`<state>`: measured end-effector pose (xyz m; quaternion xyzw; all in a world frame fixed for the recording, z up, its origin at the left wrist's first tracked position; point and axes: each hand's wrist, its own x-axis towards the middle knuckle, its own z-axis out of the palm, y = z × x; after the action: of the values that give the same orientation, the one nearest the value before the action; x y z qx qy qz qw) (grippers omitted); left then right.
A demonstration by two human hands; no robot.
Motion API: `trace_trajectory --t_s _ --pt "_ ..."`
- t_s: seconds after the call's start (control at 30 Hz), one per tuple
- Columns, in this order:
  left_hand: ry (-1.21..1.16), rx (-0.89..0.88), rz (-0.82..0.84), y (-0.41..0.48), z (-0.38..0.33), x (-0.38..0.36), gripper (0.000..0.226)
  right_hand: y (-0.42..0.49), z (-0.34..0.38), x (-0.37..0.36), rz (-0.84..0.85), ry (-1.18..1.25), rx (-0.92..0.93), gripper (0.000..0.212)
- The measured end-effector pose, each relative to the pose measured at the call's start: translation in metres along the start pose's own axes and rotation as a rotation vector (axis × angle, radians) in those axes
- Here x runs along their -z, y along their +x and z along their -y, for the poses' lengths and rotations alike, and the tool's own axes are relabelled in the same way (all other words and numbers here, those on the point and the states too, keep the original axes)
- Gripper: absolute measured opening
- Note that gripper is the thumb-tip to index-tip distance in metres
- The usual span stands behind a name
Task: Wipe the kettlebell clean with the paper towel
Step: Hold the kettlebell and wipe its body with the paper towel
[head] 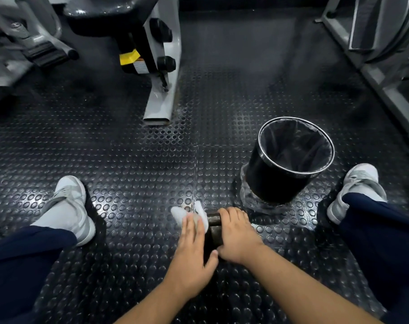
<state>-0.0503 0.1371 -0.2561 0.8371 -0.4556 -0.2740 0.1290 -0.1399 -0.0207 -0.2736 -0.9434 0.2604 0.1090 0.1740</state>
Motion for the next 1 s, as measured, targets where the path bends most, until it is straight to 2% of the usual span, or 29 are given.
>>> trace_trajectory --t_s 0.13,0.23,0.33,0.43,0.6,0.67,0.73,0.87,0.93,1.0 --pt "0.155 -0.171 -0.016 0.013 -0.014 0.005 0.080 -0.002 -0.002 0.001 -0.013 -0.005 0.007 0.087" --pt "0.082 -0.072 -0.030 0.033 -0.009 0.013 0.075 0.001 -0.002 -0.001 0.000 0.006 0.011 0.087" --pt "-0.112 0.077 -0.069 0.036 0.003 0.017 0.076 0.003 0.000 0.001 0.005 0.026 0.006 0.098" --pt "-0.268 0.139 -0.056 0.021 0.008 0.012 0.080 0.001 0.001 0.004 0.012 0.003 0.002 0.103" --pt "0.047 -0.062 -0.045 -0.003 -0.010 0.000 0.086 -0.001 0.002 0.005 0.021 -0.010 -0.018 0.105" --pt "0.088 -0.113 -0.056 0.007 -0.013 0.002 0.083 -0.002 0.004 0.005 0.014 -0.006 -0.013 0.098" --pt "0.032 -0.074 -0.073 0.021 -0.011 0.007 0.077 -0.001 0.004 0.004 0.007 0.017 -0.008 0.092" --pt "-0.207 0.111 -0.084 0.032 -0.001 0.014 0.073 0.001 0.003 0.003 0.020 0.011 -0.003 0.104" --pt "-0.201 0.123 -0.074 0.023 -0.004 0.012 0.076 0.001 0.002 0.000 0.006 0.010 -0.004 0.103" --pt "-0.083 0.048 -0.069 0.011 -0.014 0.005 0.078 0.001 0.002 -0.002 -0.009 0.017 -0.015 0.096"
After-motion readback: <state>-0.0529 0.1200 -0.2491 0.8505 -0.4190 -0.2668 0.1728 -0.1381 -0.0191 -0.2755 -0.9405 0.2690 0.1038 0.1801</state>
